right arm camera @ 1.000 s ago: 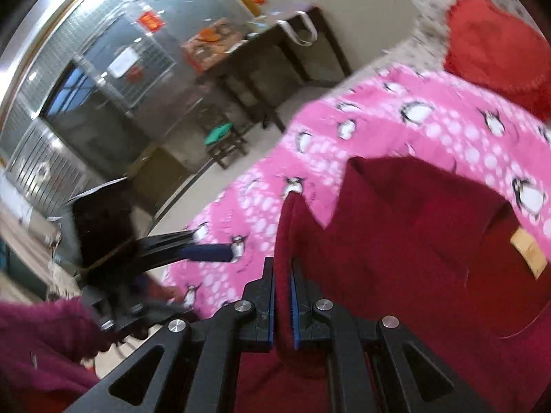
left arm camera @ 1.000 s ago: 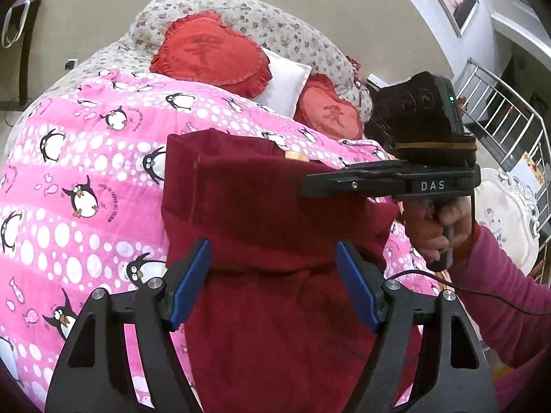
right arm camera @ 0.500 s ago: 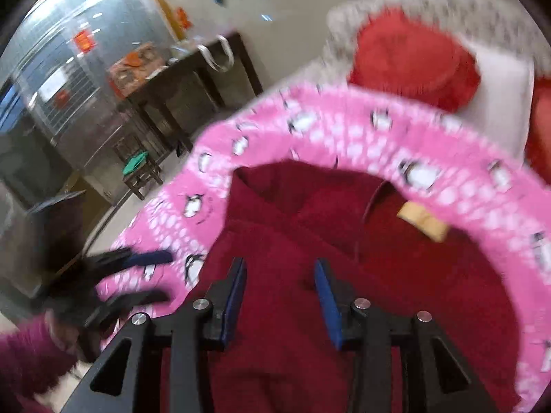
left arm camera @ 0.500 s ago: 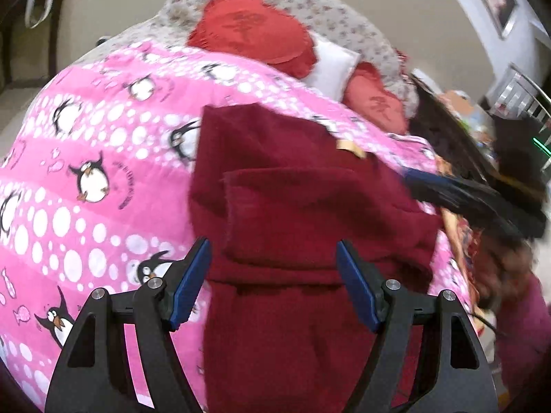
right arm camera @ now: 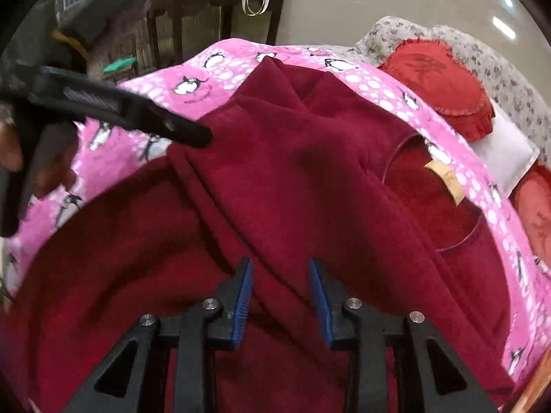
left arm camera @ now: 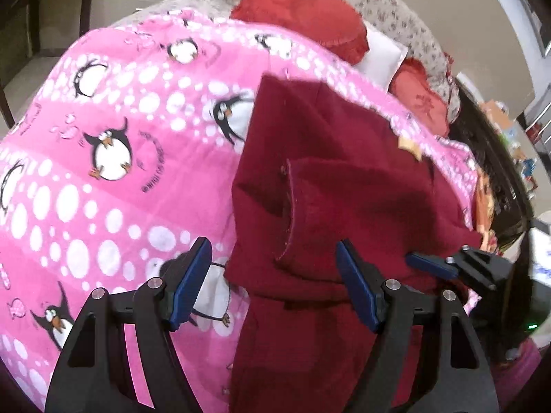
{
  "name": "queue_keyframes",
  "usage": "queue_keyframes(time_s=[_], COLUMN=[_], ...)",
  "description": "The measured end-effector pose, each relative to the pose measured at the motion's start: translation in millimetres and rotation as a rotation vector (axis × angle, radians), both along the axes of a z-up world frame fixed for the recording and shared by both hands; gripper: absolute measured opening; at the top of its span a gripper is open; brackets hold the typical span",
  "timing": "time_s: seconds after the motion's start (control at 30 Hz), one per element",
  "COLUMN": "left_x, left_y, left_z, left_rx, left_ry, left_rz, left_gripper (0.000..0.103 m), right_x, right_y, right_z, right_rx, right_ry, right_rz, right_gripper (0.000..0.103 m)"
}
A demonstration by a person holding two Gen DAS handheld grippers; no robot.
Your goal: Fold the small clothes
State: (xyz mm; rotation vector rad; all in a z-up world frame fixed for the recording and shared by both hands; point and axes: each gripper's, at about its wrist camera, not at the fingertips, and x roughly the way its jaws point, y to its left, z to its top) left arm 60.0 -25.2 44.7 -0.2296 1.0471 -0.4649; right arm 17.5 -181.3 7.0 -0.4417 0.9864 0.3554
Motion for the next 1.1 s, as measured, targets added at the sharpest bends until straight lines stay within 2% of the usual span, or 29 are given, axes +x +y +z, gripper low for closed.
queue_keyframes(time_s=[0.17,0.33,0.47,0.53,0.57,0.6,0.7,0.8,0.87,0.97,1.1], left_x=[-5.0,-12.3,-14.9,-15.3,-16.0,-17.0,-20.3,-18.7,-15.9,-12.4,-12.8], left_y=[14.4,17.8,19.4,21.2,22.6,24.5,32.8,46.3,52.8,55.1,50.8], left_z=[9.2,14.9,14.0,13.3,14.1,15.7,26.8,39.5,44.3,47.3,47.6], left_rx=[-0.05,-0.04,-0.019,-0.034,-0.044,-0.052,-0.062,-0.073,-0.086,-0.1,-0.157], left_ry=[0.004,-0.013,-0.019,-0.002,0.002,0.002,-0.027,-0.06,-0.075,-0.086,-0.08], left_rz=[0.026,0.025,0.023,0.034,0.037,0.039,0.044,0.066,0.087,0.106,0.094], left_gripper=[0.075,0.075,0.075,0.075,0.075,0.075,0.075,0.075,0.075,0.075,0.075], right_x=[10.6,1.5,1.9,6.4,7.0,8.5,0.9,-20.5,-25.0,3.1,67.7], right_y=[2.1,5.0,6.8,7.6,9.6,10.0,6.1,6.5,7.6,-0.1,-13.1], right_z=[-6.1,-5.9,-14.3,-15.9,-14.3,-11.6,18.2,60.3,82.7,92.1,64.2], right_rx=[-0.011,-0.02,-0.074,-0.076,-0.08,-0.062,0.103,0.27,0.332,0.383,0.319], right_ry=[-0.011,-0.019,-0.025,-0.027,-0.035,-0.026,0.024,0.095,0.129,0.163,0.22], right_rz=[-0.014,0.023,0.031,0.008,0.002,-0.002,-0.006,0.083,0.141,0.095,-0.07], right_gripper=[0.028,0.028,0.028,0.018,0.007,0.004,0.003,0.003,0.003,0.003,0.003])
